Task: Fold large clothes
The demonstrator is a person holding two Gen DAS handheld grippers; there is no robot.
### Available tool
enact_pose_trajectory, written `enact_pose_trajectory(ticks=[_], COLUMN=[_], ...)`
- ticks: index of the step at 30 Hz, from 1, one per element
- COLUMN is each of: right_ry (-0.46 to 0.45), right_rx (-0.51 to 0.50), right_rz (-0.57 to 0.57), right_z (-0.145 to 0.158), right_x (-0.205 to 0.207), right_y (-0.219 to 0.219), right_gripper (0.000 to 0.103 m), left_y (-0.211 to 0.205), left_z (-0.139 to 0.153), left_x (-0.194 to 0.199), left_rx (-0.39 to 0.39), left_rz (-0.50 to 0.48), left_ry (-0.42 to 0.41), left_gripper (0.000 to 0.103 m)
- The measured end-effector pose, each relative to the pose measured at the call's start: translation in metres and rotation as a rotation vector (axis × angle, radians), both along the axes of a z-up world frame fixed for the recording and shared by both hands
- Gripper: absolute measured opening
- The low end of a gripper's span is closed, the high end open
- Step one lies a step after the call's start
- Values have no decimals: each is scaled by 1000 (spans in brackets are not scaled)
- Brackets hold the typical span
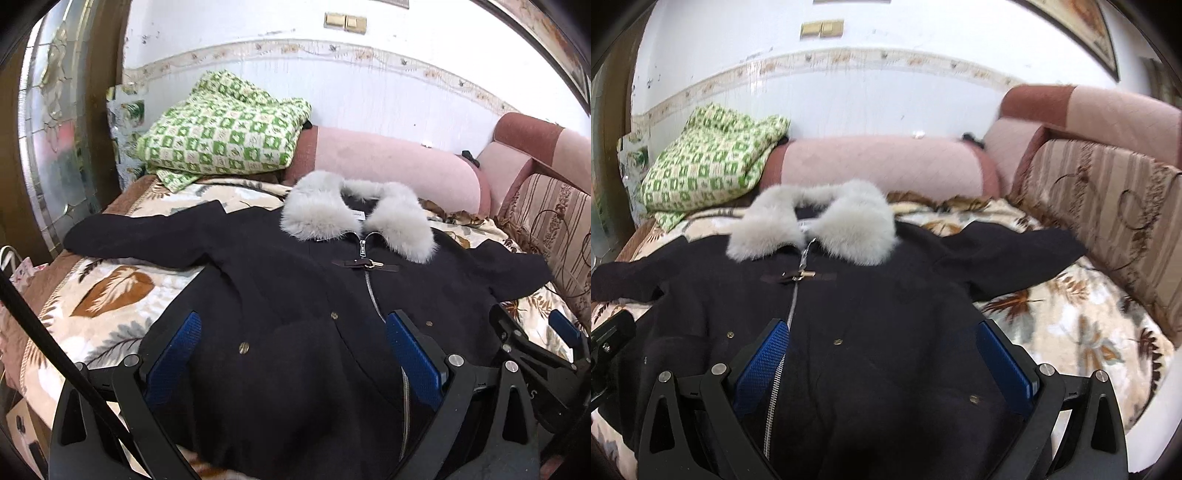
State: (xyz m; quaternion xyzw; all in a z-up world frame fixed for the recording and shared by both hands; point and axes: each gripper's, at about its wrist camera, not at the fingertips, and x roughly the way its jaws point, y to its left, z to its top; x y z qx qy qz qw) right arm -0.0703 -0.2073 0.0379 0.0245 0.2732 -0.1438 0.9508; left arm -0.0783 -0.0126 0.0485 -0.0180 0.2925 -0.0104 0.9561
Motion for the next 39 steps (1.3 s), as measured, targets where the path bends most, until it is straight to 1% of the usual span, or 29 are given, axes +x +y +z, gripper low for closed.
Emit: enact_pose_trajectory(ticks=[3, 9, 14, 16, 19, 22, 26, 30, 34, 39], right_ry=[-26, -63, -70, -71, -77, -81, -77, -57, -15, 23], right_rx=[-2, -7, -24, -28, -20, -6, -2, -22, -24, -15], right_rz=[-24, -60, -77, -79, -82, -80, -68, -64, -75, -93], right_z=[6, 18, 26, 31, 39, 46, 52, 50, 44, 35], right_x=[-21, -64, -95, -105, -117, -123, -127, -127, -121, -103], right_y=[-1, -1, 1, 1, 0, 1, 5, 8, 2, -16], right_gripper=[102, 102, 102, 102, 102, 102, 102, 102, 102, 102], left_y=[-2, 2, 7, 9, 13, 15, 16, 13, 9, -4], left_z=[5, 18, 33, 38, 44, 47, 51, 53, 52, 44], left_x=[-24, -70, -104, -113, -124, -127, -130, -128, -124, -104], left_rx=[27, -8, -15, -20, -15, -18, -20, -17, -11, 19], left_rz=[-7, -26, -35, -45, -31, -58, -66, -94, -102, -99], left_ry=[-6, -17, -28, -30, -37, 6, 25, 44, 63, 91], left_gripper=[100, 100, 100, 100, 100, 100, 100, 100, 100, 100])
